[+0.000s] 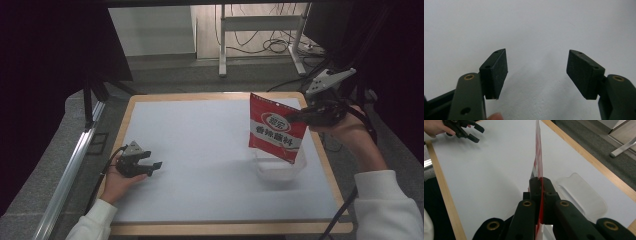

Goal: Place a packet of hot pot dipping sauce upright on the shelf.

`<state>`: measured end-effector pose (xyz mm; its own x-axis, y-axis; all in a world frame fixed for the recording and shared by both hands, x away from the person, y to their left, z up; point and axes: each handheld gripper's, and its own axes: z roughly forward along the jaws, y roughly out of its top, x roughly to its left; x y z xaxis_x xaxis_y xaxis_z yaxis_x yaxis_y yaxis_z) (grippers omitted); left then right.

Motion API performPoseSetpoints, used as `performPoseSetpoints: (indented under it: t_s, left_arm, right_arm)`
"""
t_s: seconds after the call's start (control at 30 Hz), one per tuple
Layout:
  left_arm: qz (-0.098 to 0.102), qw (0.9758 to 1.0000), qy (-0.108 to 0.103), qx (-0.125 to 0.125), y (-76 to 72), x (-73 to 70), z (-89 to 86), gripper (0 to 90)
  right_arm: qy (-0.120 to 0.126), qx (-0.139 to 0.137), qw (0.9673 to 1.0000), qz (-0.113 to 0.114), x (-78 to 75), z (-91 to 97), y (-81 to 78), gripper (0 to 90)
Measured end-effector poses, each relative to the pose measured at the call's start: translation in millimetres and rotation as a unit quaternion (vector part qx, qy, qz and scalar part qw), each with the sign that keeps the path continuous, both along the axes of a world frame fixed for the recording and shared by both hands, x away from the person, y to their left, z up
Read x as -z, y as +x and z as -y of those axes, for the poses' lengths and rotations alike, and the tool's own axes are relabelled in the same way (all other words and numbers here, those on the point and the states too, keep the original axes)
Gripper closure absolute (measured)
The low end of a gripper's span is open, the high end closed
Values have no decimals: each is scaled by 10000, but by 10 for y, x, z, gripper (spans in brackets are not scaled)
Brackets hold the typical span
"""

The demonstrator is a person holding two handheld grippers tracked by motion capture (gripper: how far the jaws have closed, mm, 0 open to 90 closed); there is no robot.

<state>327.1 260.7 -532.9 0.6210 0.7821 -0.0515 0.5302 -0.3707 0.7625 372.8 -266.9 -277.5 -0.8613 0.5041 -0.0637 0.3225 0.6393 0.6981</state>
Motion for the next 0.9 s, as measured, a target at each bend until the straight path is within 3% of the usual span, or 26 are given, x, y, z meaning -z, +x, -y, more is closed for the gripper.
performPoseSetpoints:
  t_s: [0.47,0.67,0.9]
  left_arm:
    - [-13,10000,-6,18,1,-2,10,329]
    - [-27,10000,-5,28,5,3,15,329]
    - [-35,10000,15,37,4,5,16,328]
  right_arm:
    - [-85,-141,9999,29,-27,138,-77,888]
    - [-77,-107,9999,8,58,184,-62,887]
    - [-190,-49,9998,-98,271,205,10,883]
